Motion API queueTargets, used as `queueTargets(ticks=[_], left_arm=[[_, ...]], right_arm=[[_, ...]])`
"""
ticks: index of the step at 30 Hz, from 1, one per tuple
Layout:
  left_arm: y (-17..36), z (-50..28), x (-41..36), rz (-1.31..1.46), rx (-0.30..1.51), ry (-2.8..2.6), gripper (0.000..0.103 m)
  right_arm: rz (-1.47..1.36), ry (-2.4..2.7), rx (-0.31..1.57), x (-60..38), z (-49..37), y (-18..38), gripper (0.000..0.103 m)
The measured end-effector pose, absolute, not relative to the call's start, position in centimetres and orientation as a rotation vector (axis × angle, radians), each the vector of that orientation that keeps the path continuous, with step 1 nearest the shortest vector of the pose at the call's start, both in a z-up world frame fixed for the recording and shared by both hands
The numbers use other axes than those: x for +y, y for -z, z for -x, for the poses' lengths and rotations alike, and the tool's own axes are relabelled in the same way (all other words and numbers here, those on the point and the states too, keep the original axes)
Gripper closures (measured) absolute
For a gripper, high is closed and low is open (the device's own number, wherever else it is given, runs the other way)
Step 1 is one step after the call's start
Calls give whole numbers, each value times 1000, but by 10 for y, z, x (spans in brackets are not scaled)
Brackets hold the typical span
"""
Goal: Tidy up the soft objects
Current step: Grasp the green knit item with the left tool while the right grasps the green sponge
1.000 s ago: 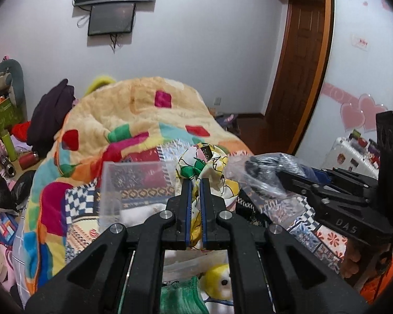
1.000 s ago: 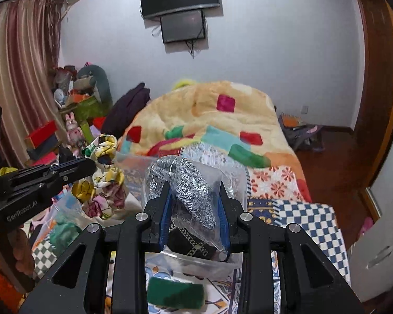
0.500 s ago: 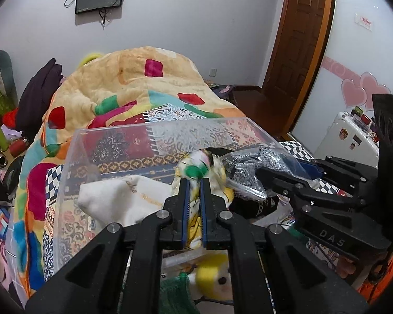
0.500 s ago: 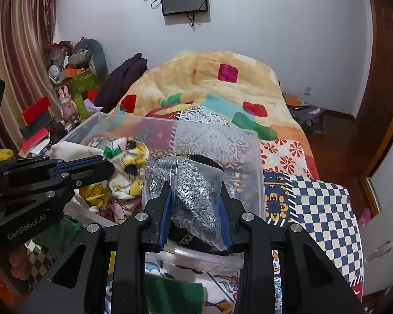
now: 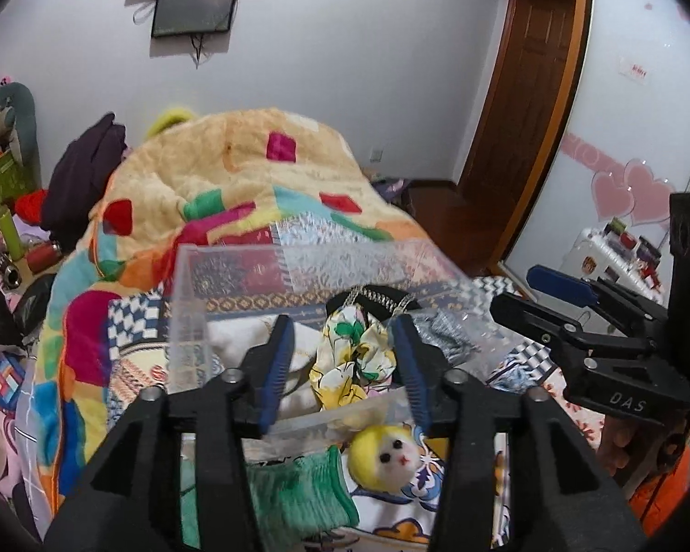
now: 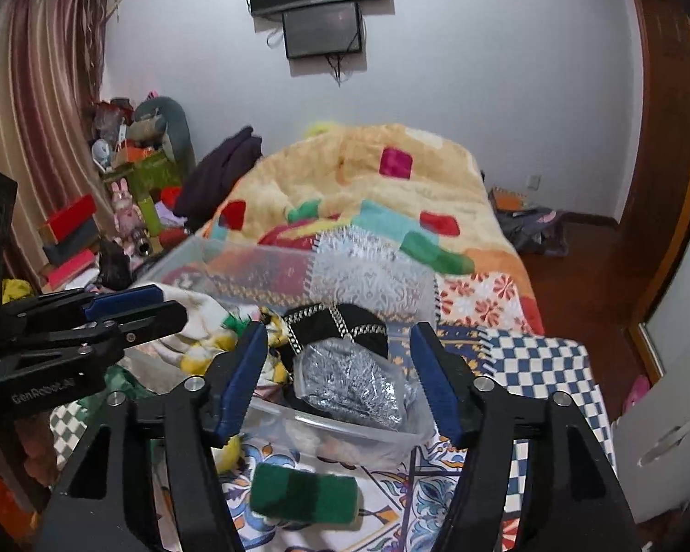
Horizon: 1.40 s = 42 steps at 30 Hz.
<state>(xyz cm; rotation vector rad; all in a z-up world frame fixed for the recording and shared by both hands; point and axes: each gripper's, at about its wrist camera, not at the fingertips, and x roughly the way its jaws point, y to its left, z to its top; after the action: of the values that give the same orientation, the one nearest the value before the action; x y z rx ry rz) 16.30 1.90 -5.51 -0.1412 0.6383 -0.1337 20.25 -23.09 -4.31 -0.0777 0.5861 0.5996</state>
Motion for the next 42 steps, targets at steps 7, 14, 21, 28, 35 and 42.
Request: queueTargets(ticks=[7, 14, 21, 28, 35, 42], left_arm=[[40, -123, 29, 115, 575, 112, 28], [76, -104, 46, 120, 682, 54, 23], [114, -104, 68, 175, 773, -12, 23], [130, -105, 58, 157, 797, 1, 44], [134, -103, 53, 145, 804, 23, 68], [122, -87, 56, 161, 763, 33, 77]], right_arm=[[71, -613, 536, -240, -179, 34, 18], [108, -625, 610, -235, -172, 61, 18], [113, -615, 730, -234, -169, 100, 18], [112, -618, 808, -227, -177, 124, 19], [95, -620, 824, -229, -179, 129, 45], [96, -629, 794, -234, -172, 121, 46]])
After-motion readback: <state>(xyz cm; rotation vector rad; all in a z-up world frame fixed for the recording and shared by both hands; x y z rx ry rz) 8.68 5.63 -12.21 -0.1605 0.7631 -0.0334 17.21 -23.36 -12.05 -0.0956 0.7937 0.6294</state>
